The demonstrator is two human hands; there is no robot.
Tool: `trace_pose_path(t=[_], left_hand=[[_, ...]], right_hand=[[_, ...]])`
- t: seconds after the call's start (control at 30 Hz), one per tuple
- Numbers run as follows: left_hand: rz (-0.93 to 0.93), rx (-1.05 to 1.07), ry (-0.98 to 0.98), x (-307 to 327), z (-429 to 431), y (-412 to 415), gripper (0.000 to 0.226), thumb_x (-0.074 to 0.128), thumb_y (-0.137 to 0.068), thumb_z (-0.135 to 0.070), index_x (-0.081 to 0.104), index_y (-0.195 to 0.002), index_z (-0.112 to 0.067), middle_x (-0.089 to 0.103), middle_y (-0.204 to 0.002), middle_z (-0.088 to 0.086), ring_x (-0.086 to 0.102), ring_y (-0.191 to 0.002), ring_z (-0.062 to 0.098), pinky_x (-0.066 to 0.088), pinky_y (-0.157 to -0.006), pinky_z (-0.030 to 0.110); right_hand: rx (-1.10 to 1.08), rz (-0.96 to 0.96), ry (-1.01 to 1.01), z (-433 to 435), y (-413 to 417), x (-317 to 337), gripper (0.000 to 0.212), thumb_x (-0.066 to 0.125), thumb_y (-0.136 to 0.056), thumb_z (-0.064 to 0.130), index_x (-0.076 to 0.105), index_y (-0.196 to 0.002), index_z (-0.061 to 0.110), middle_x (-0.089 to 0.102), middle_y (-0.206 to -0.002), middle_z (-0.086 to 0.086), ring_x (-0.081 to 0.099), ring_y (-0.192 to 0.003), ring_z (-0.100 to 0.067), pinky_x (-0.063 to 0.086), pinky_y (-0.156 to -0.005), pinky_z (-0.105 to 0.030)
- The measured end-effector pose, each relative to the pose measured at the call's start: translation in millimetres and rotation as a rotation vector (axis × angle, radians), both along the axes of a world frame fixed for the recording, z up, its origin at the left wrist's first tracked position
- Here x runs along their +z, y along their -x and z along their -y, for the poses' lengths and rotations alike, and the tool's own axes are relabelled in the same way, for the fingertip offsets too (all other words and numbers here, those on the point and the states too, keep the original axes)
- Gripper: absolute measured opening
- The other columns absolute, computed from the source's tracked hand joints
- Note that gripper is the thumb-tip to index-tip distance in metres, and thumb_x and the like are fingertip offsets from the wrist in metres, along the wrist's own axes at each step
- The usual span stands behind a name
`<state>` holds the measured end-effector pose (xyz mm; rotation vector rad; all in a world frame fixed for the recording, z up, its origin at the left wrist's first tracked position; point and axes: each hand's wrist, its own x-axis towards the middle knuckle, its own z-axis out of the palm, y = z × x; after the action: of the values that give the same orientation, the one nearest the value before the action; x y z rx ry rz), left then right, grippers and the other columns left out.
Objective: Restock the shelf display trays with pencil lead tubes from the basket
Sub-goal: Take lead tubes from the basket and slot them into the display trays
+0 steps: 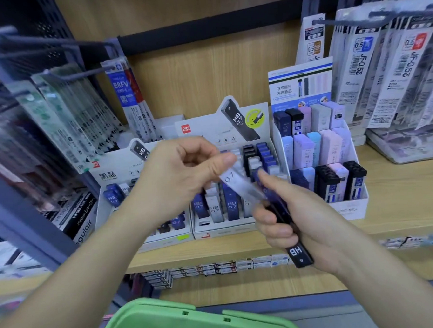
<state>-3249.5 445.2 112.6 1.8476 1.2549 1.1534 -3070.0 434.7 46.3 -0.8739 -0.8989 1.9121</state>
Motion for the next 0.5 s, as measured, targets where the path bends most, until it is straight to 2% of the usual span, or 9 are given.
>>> trace_pose_path(t=[0.1, 0.17, 0.2, 0.27, 0.37, 0.5], left_hand=[[-0.151, 0.165, -0.051, 13.7, 2.2, 33.1, 0.016, 0.072, -0.075, -0.03, 0.072, -0.074, -0.014, 0.059, -0.047, -0.002, 0.048, -0.04, 0.004, 0.04, -0.042, 0.013], [-0.262, 0.255, -0.056, 15.6, 3.1, 64.2, 0.003, 0.071, -0.081, -0.022, 0.073, -0.079, -0.022, 0.064, -0.054, 0.001, 0.054, -0.045, 0.004, 0.047, -0.047, 0.016], [-0.336, 0.301, -0.076, 13.7, 4.4, 80.0, 0.005, 0.069, -0.085, -0.02, 0.072, -0.083, -0.024, 0.066, -0.058, 0.001, 0.057, -0.048, 0.005, 0.051, -0.052, 0.019], [-0.509, 0.381, -0.128, 9.6, 7.1, 107.1, 0.007, 0.064, -0.089, -0.02, 0.071, -0.088, -0.023, 0.067, -0.065, -0.005, 0.062, -0.057, 0.007, 0.053, -0.063, 0.026], [-0.678, 0.454, -0.143, 3.4, 9.3, 130.9, 0.008, 0.062, -0.091, -0.018, 0.07, -0.092, -0.016, 0.067, -0.074, -0.008, 0.064, -0.074, 0.017, 0.051, -0.077, 0.033], [-0.785, 0.483, -0.151, -14.6, 6.7, 145.1, 0.011, 0.065, -0.09, -0.019, 0.072, -0.095, -0.011, 0.071, -0.083, 0.004, 0.064, -0.08, 0.021, 0.049, -0.078, 0.032]], right_hand=[[0.049, -0.083, 0.056, 2.0, 10.1, -1.7, 0.031, 0.059, -0.081, 0.031, 0.068, -0.097, 0.006, 0.045, -0.065, -0.005, 0.028, -0.048, -0.011, 0.02, -0.037, -0.018], [0.046, -0.078, 0.043, 3.7, 16.6, -4.2, 0.045, 0.062, -0.071, 0.026, 0.069, -0.109, 0.003, 0.052, -0.07, -0.008, 0.035, -0.052, -0.013, 0.024, -0.041, -0.021], [0.046, -0.053, 0.034, 5.5, 20.4, -5.4, 0.047, 0.064, -0.071, 0.026, 0.068, -0.113, 0.003, 0.055, -0.072, -0.01, 0.038, -0.053, -0.014, 0.025, -0.042, -0.021], [0.069, 0.012, 0.016, 9.6, 27.7, -8.1, 0.04, 0.061, -0.083, 0.032, 0.067, -0.118, 0.014, 0.059, -0.076, -0.013, 0.04, -0.051, -0.016, 0.024, -0.04, -0.021], [0.152, 0.175, -0.025, 14.9, 38.2, -10.8, 0.029, 0.047, -0.097, 0.043, 0.066, -0.116, 0.032, 0.058, -0.071, -0.013, 0.029, -0.04, -0.013, 0.017, -0.037, -0.017], [0.196, 0.324, -0.084, 15.2, 53.1, -17.5, 0.031, 0.039, -0.098, 0.035, 0.064, -0.113, 0.024, 0.056, -0.064, -0.013, 0.026, -0.034, -0.015, 0.012, -0.041, -0.019]])
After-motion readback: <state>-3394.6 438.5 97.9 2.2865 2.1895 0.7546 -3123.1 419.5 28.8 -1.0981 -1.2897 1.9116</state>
